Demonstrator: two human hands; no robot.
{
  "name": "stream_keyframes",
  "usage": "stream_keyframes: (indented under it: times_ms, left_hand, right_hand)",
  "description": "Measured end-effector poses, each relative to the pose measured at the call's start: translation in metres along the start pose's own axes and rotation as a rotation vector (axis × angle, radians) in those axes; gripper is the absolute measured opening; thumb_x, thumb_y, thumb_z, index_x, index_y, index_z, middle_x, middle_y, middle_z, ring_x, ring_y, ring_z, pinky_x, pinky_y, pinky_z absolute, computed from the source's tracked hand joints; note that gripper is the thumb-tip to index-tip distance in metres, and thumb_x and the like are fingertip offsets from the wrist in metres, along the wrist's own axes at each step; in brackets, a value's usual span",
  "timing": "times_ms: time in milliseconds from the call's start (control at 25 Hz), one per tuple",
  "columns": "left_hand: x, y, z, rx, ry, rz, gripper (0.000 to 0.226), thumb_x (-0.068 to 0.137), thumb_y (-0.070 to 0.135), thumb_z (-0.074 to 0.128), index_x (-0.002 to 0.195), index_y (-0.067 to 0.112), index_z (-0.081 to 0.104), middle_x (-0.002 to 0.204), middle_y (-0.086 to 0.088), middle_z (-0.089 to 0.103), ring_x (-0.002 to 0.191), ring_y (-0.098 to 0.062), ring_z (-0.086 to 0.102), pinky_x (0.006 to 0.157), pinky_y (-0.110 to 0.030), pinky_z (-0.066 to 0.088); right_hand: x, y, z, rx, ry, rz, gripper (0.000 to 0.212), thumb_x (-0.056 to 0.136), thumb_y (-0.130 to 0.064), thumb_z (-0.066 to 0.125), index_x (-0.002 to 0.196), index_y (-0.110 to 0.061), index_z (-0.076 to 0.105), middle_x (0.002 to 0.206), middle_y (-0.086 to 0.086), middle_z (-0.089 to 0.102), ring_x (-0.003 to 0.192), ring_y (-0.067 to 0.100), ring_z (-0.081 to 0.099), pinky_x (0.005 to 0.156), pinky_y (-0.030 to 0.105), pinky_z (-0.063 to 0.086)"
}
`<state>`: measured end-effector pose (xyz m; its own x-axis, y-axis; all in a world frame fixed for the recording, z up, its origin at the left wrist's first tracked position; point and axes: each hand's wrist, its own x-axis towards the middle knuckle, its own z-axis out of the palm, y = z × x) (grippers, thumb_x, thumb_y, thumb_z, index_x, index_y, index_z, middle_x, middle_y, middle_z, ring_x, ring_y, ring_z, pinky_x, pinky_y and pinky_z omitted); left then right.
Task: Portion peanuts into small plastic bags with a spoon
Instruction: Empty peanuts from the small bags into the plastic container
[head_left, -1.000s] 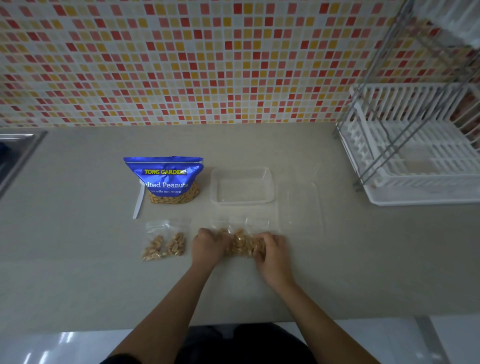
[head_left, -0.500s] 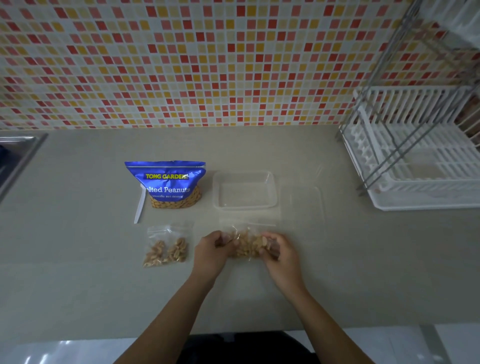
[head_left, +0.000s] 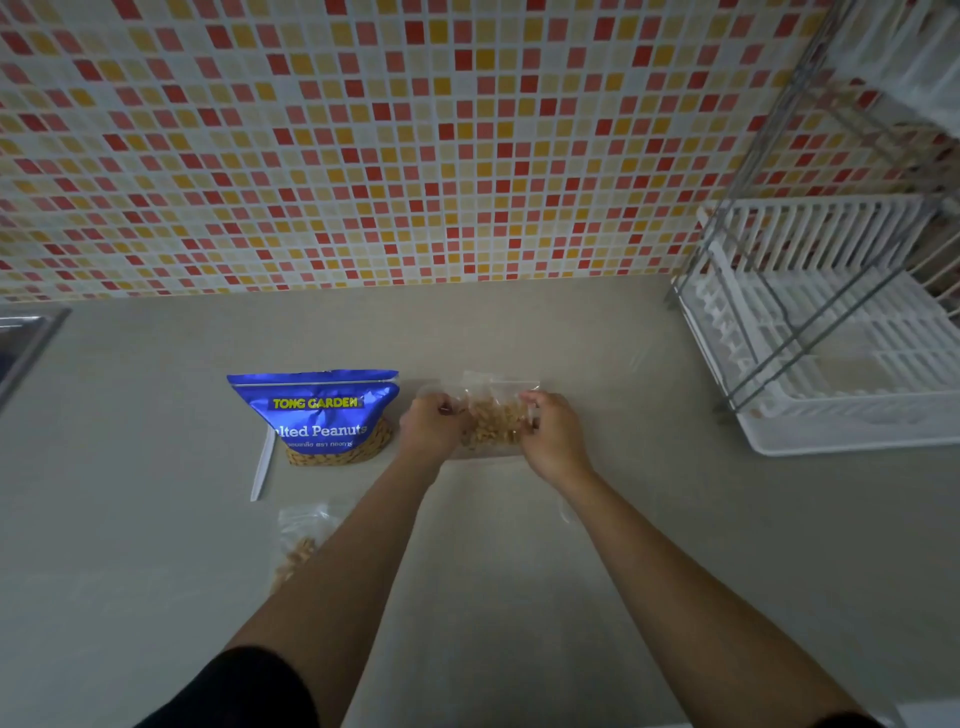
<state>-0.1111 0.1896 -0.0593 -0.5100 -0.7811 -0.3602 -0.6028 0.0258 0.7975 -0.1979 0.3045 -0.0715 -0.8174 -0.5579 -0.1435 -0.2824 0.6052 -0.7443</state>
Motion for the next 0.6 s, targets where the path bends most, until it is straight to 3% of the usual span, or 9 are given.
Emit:
stream_keyframes:
  times_ms: [120, 280, 440, 600]
  left_hand:
    - [0.007, -0.008, 0.004, 0.179, -0.051, -0.005, 0.008, 0.078, 0.019, 0.065, 0.074, 0.011, 0.065, 0.086, -0.013, 0.069, 0.089, -0.027, 0.064, 0.075, -0.026, 0.047]
    - [0.009, -0.013, 0.006, 0.549, -0.02, 0.091, 0.024, 0.089, 0.014, 0.049, 0.1, -0.001, 0.064, 0.106, -0.021, 0.065, 0.103, -0.036, 0.06, 0.086, -0.037, 0.048]
    - [0.006, -0.011, 0.005, 0.819, 0.038, 0.24, 0.021, 0.089, 0.008, 0.047, 0.1, -0.003, 0.061, 0.108, -0.022, 0.063, 0.103, -0.037, 0.06, 0.084, -0.038, 0.047]
    - [-0.004, -0.017, -0.009, 0.759, 0.041, 0.298, 0.025, 0.09, 0.018, 0.049, 0.093, -0.003, 0.062, 0.1, -0.024, 0.065, 0.098, -0.04, 0.06, 0.082, -0.04, 0.046]
  right_hand:
    - [0.007, -0.002, 0.011, -0.224, -0.154, 0.001, 0.043, 0.08, -0.001, 0.053, 0.123, -0.005, 0.053, 0.125, 0.017, 0.053, 0.117, 0.031, 0.05, 0.098, 0.029, 0.035]
    - [0.008, -0.001, 0.019, -0.369, -0.23, -0.006, 0.037, 0.082, -0.009, 0.054, 0.118, -0.001, 0.052, 0.125, 0.019, 0.049, 0.116, 0.033, 0.049, 0.094, 0.031, 0.038]
    - [0.004, -0.005, 0.019, -0.504, -0.219, -0.018, 0.035, 0.082, -0.007, 0.055, 0.117, 0.001, 0.052, 0.127, 0.019, 0.044, 0.109, 0.036, 0.054, 0.091, 0.037, 0.044]
    - [-0.004, -0.025, 0.013, -0.569, -0.158, -0.098, 0.032, 0.081, -0.005, 0.056, 0.113, -0.002, 0.053, 0.124, 0.018, 0.042, 0.102, 0.036, 0.057, 0.084, 0.038, 0.048]
